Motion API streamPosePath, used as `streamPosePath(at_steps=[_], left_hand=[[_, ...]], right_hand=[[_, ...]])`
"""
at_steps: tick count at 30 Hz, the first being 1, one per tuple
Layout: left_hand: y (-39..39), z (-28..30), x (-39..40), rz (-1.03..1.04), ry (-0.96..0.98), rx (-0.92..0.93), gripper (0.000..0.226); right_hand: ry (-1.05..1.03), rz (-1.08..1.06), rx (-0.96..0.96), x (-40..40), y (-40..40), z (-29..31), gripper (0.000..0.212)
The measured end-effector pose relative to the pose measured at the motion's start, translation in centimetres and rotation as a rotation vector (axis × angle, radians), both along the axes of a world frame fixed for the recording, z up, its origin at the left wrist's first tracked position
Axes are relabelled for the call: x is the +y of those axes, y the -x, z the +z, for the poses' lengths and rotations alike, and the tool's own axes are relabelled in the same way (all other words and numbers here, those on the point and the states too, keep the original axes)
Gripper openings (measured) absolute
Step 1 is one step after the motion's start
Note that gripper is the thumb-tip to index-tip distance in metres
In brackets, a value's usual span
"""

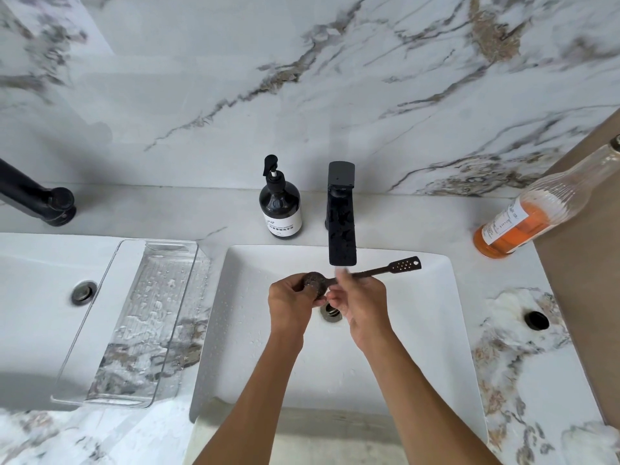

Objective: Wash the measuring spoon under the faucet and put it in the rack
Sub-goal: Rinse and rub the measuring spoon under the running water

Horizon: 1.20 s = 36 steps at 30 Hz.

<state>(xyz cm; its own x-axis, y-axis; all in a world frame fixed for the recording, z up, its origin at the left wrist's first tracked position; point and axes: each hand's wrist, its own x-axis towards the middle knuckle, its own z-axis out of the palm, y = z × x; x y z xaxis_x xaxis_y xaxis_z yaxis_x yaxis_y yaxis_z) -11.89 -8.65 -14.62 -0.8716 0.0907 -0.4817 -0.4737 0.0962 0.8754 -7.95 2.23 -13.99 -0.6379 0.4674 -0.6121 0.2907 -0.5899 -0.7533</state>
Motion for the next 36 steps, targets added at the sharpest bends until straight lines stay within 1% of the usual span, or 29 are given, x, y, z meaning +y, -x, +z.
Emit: streamPosePath(at_steps=[2,3,6,8,9,12,13,14,17,19,22,24,26,28,29,30,31,32,35,36], left_hand=[[-0.1,0.0,-0.3,0.014,-0.006,-0.005,0.017],[0.0,0.0,-0.6,0.026,-0.018,-0.009,0.016],[0.2,0.0,-1.3,0.056,-0.027,-0.006,0.021],[0.1,0.1,-1.4,0.058,-0.012,-0.002,0.022],[0.0,0.1,-1.3,0.056,-0.004,-0.001,0.022],[-0.4,0.0,-1.1,0.036,-0.007,-0.005,0.019],[-0.5,0.0,-1.2,0.039,-0.016,-0.011,0.019],[-0.4,-0.1,-1.5,0.053,-0.025,-0.019,0.02],[-0.1,-0.4,-2.7,0.103,-0.035,-0.037,0.02],[-0.1,-0.5,-3.0,0.102,-0.017,-0.036,0.017],[-0.4,-0.7,-2.9,0.093,0.002,-0.035,0.015],[-0.5,-0.8,-3.1,0.1,-0.008,-0.038,0.016],[-0.3,-1.0,-4.0,0.132,-0.008,-0.046,0.016],[-0.1,-1.2,-5.1,0.16,-0.001,-0.051,0.015],[0.0,-1.3,-5.4,0.162,0.001,-0.049,0.016],[0.0,-1.3,-5.6,0.159,0.004,-0.045,0.016],[0.0,-1.3,-5.8,0.156,0.01,-0.041,0.016],[0.0,-1.3,-5.8,0.156,0.013,-0.039,0.015],[-0.1,-1.4,-6.4,0.17,0.01,-0.028,0.016],[-0.1,-1.4,-6.8,0.178,0.008,-0.025,0.018]], right_hand=[[-0.052,0.061,0.009,-0.3,0.0,0.0,0.022],[-0.056,0.056,0.001,-0.2,0.0,0.0,0.021],[-0.002,-0.072,-0.036,0.4,0.0,0.0,0.03],[0.012,-0.13,-0.02,0.7,-0.1,-0.1,0.029],[-0.008,-0.115,-0.013,0.5,-0.2,-0.1,0.027],[-0.092,0.043,-0.008,-1.0,-0.3,-0.3,0.023],[-0.094,0.062,-0.008,-1.2,-0.2,-0.3,0.021],[-0.079,0.05,-0.012,-1.3,-0.1,-0.2,0.021],[0.025,-0.108,-0.032,0.1,0.0,-0.1,0.03],[0.019,-0.14,-0.028,0.8,-0.1,-0.3,0.032],[-0.049,-0.05,-0.009,0.0,-0.3,-0.5,0.021],[-0.069,-0.007,-0.009,-0.4,-0.3,-0.4,0.019],[-0.041,-0.066,0.002,0.3,-0.3,-0.1,0.017],[-0.024,-0.184,0.026,1.5,-0.5,0.0,0.015],[-0.057,-0.214,0.032,2.1,-0.7,0.0,0.022],[-0.117,-0.197,0.034,2.4,-0.8,0.0,0.031],[-0.191,-0.149,0.036,2.6,-0.9,-0.1,0.035],[-0.283,-0.089,0.023,2.6,-1.0,0.0,0.033],[-0.547,0.03,-0.06,2.5,-0.8,0.0,0.003],[-0.607,0.057,-0.078,2.4,-0.7,-0.1,0.005]])
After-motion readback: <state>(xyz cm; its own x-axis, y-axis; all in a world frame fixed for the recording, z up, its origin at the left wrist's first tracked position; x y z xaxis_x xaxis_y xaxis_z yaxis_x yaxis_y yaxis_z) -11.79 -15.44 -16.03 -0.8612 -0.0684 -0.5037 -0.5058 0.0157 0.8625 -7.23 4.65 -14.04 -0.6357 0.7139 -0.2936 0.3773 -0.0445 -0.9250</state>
